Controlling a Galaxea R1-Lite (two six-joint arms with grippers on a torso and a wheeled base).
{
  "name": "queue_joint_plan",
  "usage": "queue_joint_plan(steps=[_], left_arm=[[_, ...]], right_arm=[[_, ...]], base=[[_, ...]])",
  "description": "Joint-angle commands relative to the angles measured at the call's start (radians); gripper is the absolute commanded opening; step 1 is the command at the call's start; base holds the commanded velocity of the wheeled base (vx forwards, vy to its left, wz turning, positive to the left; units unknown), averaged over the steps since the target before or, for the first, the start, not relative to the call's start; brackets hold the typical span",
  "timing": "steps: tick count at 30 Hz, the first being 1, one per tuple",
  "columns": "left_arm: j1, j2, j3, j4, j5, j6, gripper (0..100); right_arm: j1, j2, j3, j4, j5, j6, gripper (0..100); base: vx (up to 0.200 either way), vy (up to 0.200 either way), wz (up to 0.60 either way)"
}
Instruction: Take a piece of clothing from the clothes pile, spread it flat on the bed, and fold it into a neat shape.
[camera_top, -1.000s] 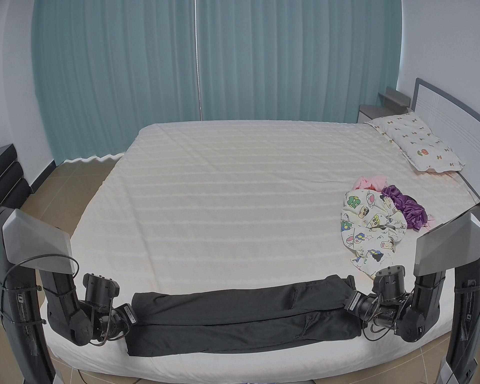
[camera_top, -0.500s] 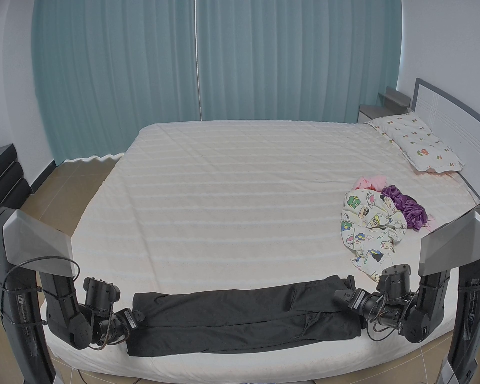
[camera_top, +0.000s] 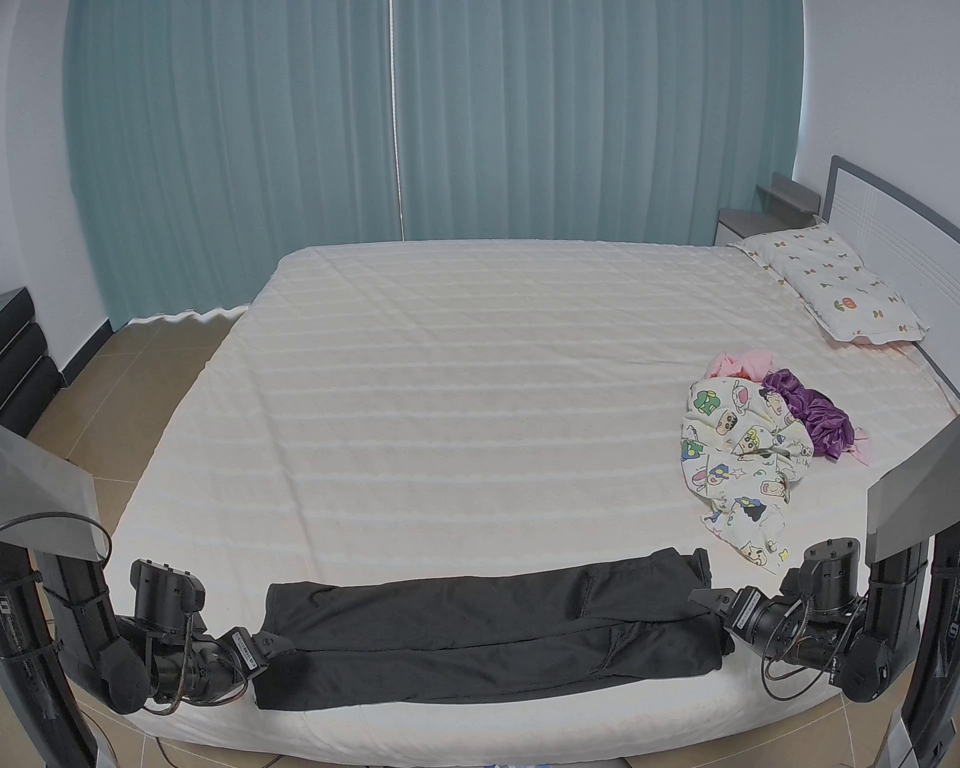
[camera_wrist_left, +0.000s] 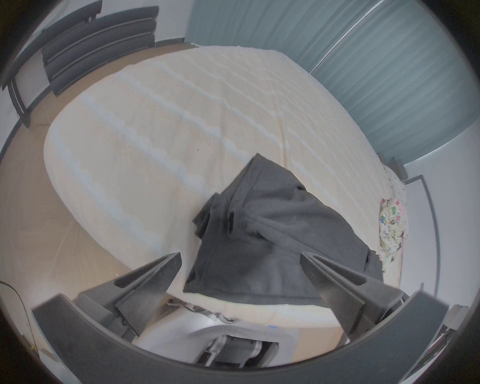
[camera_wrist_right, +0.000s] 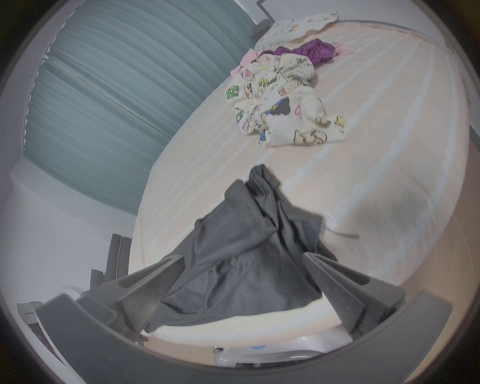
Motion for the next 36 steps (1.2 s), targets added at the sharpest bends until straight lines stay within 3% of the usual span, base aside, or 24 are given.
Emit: queue_joint_plan(steps=[1,11,22,28,36], left_arm=[[0.004,-0.01,0.006,-0.002,-0.001,-0.005,100],[0.024,0.051,-0.146,-0.002,0.072,0.004,100],[0.024,0.047,-0.146,-0.003,0.06,-0.011,100],[0.024,0.053,-0.146,-0.003,0.058,-0.028,100],[0.024,0.054,-0.193,-0.002,0.065,-0.028,100]], right_arm=[[-0.001,0.006,0.011,-0.017,0.013,0.006,100],[0.009,0.007,0.012,-0.017,0.014,0.008,100],[0.007,0.012,0.012,-0.017,0.014,0.01,100],[0.009,0.018,0.012,-0.017,0.014,0.01,100],[0.01,0.018,0.012,-0.017,0.013,0.008,100]], base=[[-0.2,0.0,0.0],[0.0,0.0,0.0],[0.0,0.0,0.0],[0.2,0.0,0.0],[0.0,0.0,0.0]])
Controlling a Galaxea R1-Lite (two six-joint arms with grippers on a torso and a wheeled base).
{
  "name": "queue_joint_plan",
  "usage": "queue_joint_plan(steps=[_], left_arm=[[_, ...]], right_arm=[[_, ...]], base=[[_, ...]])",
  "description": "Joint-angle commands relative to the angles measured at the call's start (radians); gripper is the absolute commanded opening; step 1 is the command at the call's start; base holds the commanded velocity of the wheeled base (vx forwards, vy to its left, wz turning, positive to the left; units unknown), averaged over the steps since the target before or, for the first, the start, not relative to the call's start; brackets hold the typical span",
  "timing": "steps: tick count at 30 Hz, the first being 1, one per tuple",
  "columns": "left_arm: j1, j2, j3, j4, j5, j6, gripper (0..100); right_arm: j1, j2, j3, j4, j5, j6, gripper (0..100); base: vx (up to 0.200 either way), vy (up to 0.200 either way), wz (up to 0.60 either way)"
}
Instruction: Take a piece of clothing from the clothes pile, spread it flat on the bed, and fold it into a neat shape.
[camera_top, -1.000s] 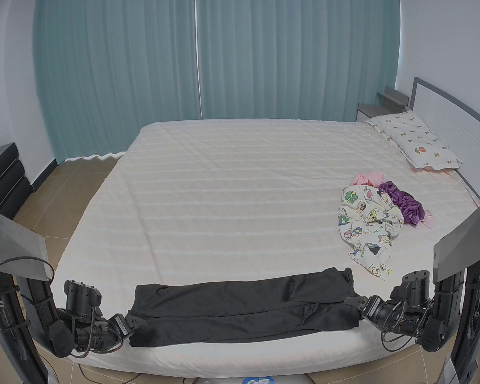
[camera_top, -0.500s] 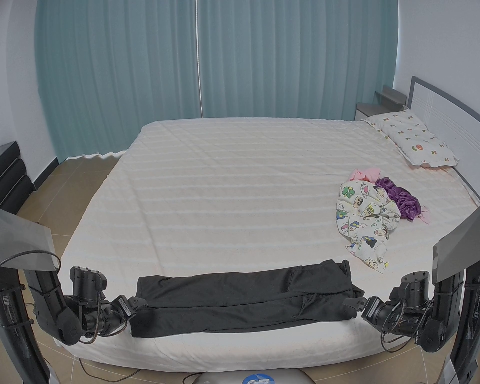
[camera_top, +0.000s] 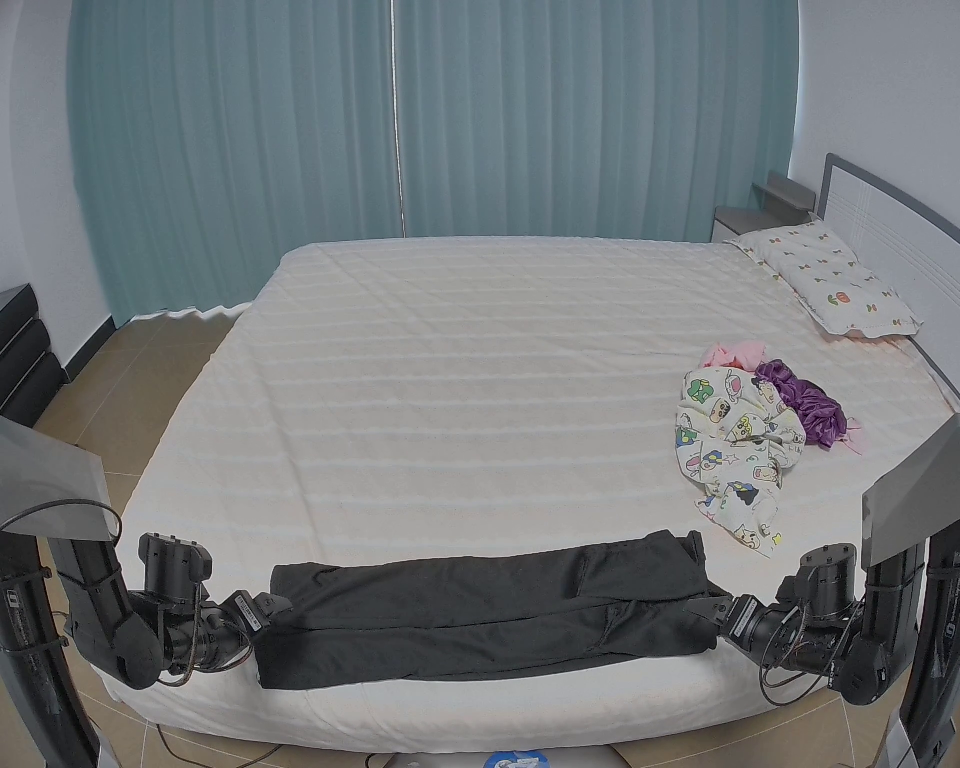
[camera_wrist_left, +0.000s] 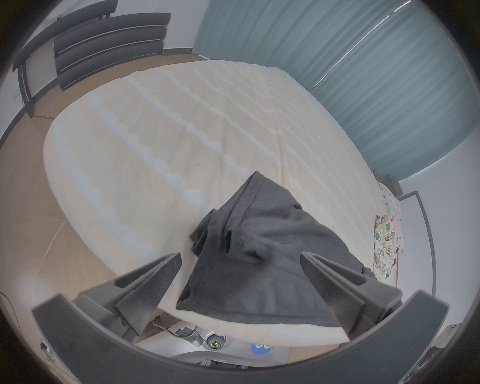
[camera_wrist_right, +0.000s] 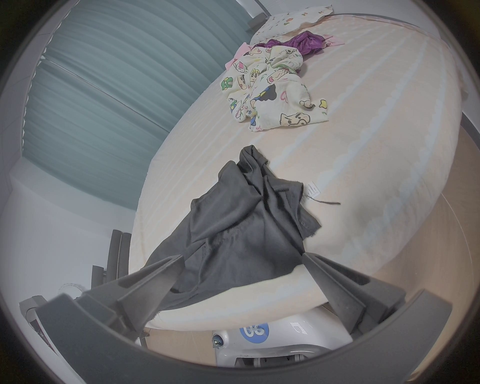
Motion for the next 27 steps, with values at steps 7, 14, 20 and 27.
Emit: queue_joint_plan(steps=[7,14,20,27], left_arm=[[-0.002,0.029,-0.116,0.016,0.01,0.061,100],[-0.002,0.124,-0.165,0.062,0.01,0.315,100],[-0.015,0.17,-0.168,0.074,0.008,0.32,100],[-0.031,0.17,-0.153,0.073,0.008,0.32,100]], right_arm=[[0.002,0.003,0.007,-0.017,0.001,-0.002,100],[0.002,0.011,0.007,-0.017,0.001,-0.002,100],[0.002,0.017,0.007,-0.017,0.001,-0.002,100],[0.006,0.029,0.007,-0.017,0.003,-0.002,100]], base=[[0.0,0.0,0.0],[0.0,0.0,0.0],[0.0,0.0,0.0],[0.0,0.0,0.0]])
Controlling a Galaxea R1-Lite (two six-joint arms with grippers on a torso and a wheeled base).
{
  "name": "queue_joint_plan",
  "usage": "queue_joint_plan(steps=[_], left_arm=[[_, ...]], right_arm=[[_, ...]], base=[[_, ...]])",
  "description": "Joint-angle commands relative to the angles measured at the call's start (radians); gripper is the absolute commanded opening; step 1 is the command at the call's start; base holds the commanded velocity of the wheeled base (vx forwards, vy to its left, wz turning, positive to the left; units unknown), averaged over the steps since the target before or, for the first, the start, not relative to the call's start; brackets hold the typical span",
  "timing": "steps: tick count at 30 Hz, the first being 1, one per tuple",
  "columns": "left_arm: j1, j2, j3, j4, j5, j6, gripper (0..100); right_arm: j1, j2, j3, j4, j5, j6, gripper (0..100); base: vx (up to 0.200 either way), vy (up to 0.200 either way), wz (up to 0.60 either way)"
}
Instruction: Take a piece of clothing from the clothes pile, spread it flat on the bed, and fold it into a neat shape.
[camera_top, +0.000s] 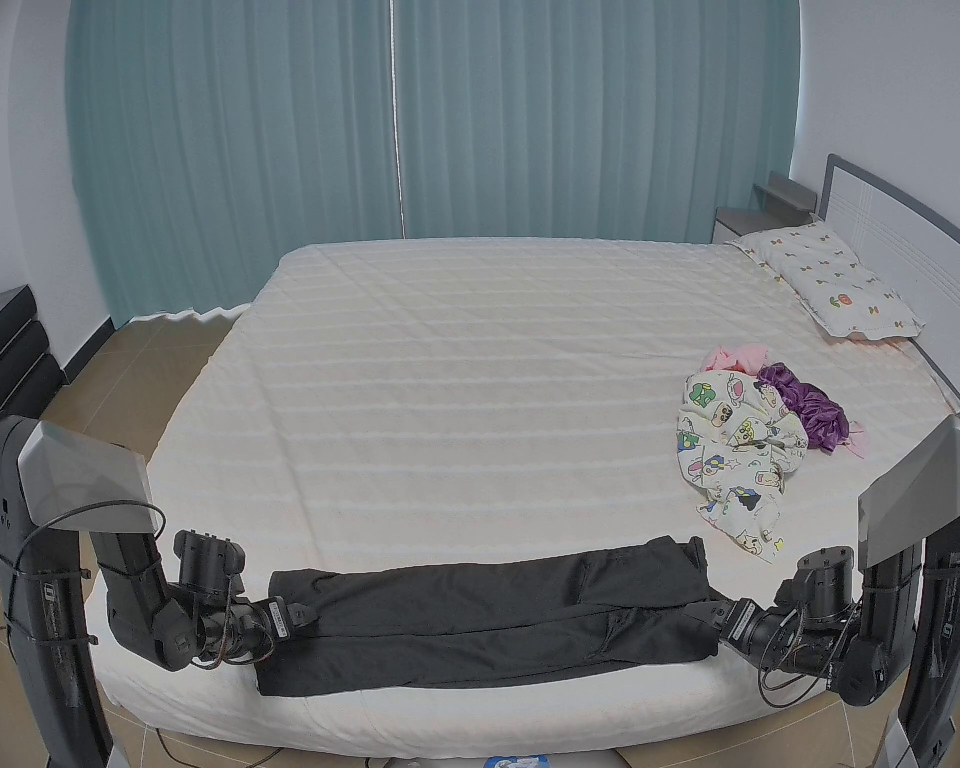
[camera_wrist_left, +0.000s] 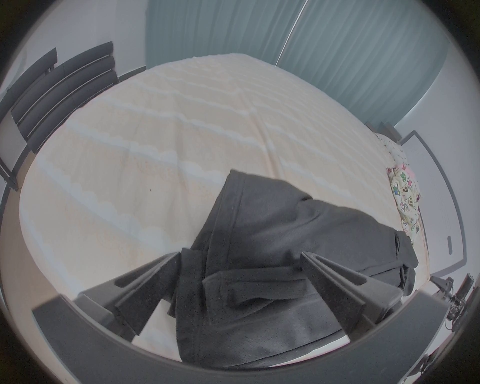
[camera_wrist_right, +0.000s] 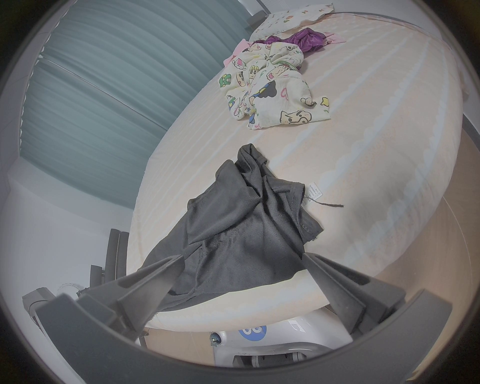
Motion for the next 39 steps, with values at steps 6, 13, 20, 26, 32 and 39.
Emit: queue_joint_plan(steps=[6,13,20,26,32,39], left_arm=[[-0.031,0.012,0.009,-0.005,0.001,-0.004,100],[-0.048,0.006,0.02,-0.006,0.001,-0.004,100],[-0.056,0.005,0.015,-0.003,0.002,-0.005,0],[-0.054,-0.003,0.028,-0.009,0.002,-0.005,0],[-0.048,-0.024,0.028,-0.012,0.004,-0.007,0],[-0.028,-0.026,0.017,-0.012,0.002,-0.013,0]], right_arm=[[0.007,0.013,0.007,-0.018,0.001,0.0,100],[0.009,0.013,0.007,-0.018,0.001,0.0,100],[0.009,0.013,0.007,-0.018,0.001,0.0,100],[0.009,0.019,0.008,-0.018,0.001,0.0,100],[0.009,0.018,0.01,-0.018,0.001,0.0,100],[0.009,0.016,0.01,-0.018,-0.001,-0.001,100]], base=[[0.0,0.0,0.0],[0.0,0.0,0.0],[0.0,0.0,0.0],[0.0,0.0,0.0],[0.0,0.0,0.0],[0.0,0.0,0.0]])
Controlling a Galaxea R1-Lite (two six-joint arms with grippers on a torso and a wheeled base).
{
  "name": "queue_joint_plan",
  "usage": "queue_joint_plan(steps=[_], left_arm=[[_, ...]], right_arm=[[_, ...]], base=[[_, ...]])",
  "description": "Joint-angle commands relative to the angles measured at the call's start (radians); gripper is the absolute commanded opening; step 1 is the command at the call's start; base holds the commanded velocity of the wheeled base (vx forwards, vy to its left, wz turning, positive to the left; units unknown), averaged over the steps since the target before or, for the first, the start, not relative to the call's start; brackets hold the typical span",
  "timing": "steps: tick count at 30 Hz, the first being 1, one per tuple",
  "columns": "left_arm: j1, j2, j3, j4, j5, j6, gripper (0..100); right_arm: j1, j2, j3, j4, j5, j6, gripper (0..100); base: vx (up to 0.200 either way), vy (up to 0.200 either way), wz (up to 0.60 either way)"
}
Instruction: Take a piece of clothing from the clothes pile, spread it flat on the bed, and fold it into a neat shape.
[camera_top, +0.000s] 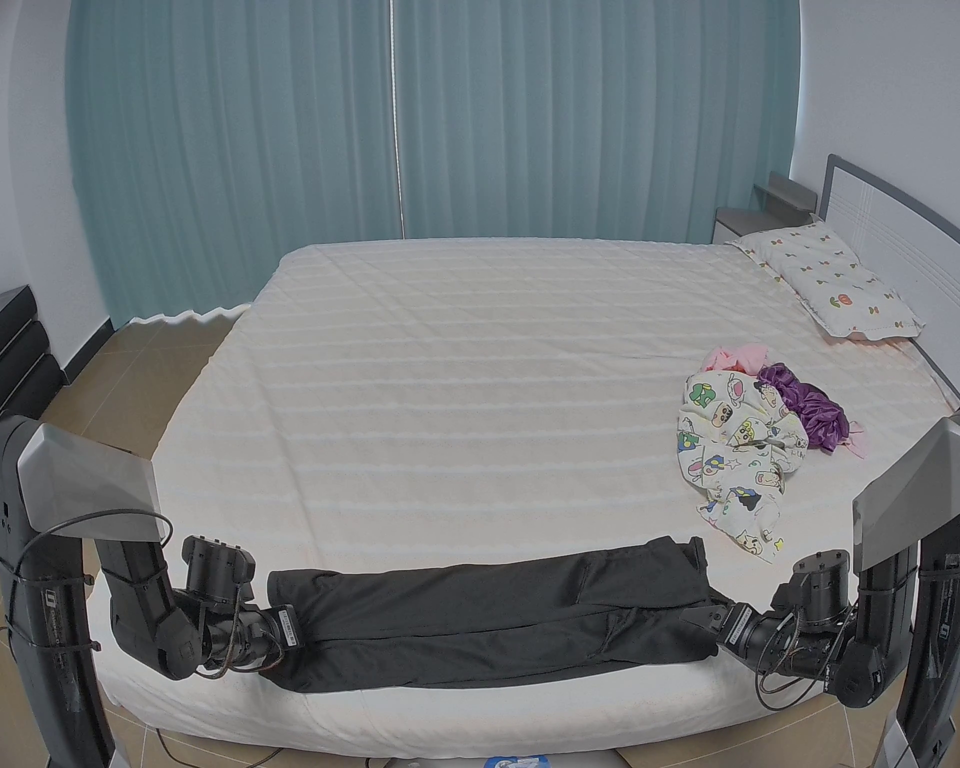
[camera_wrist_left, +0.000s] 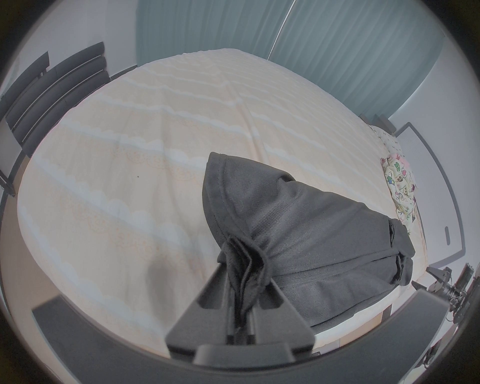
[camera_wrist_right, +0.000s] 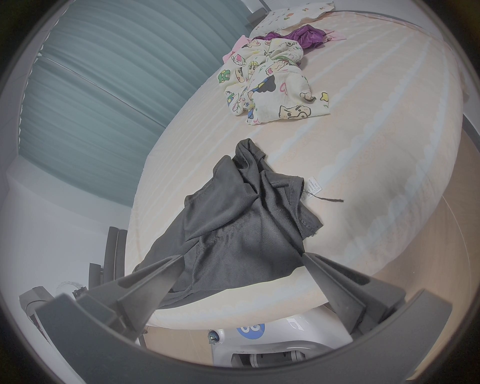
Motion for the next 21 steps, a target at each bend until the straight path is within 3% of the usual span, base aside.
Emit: queue_joint_plan(steps=[1,10,16,21], left_arm=[[0.007,-0.005,-0.007,-0.001,0.0,-0.003,0],[0.01,-0.003,-0.023,-0.001,0.002,-0.043,0],[0.01,-0.002,-0.027,-0.001,0.003,-0.06,0],[0.015,-0.005,-0.027,-0.001,0.002,-0.061,0]], right_arm=[[0.001,0.0,0.01,-0.018,0.0,-0.001,100],[0.002,0.002,0.013,-0.018,0.0,-0.001,100],[0.008,0.002,0.013,-0.018,0.0,-0.001,100],[0.008,0.002,0.013,-0.018,-0.002,-0.001,100]], base=[[0.0,0.0,0.0],[0.0,0.0,0.0],[-0.2,0.0,0.0],[0.0,0.0,0.0]])
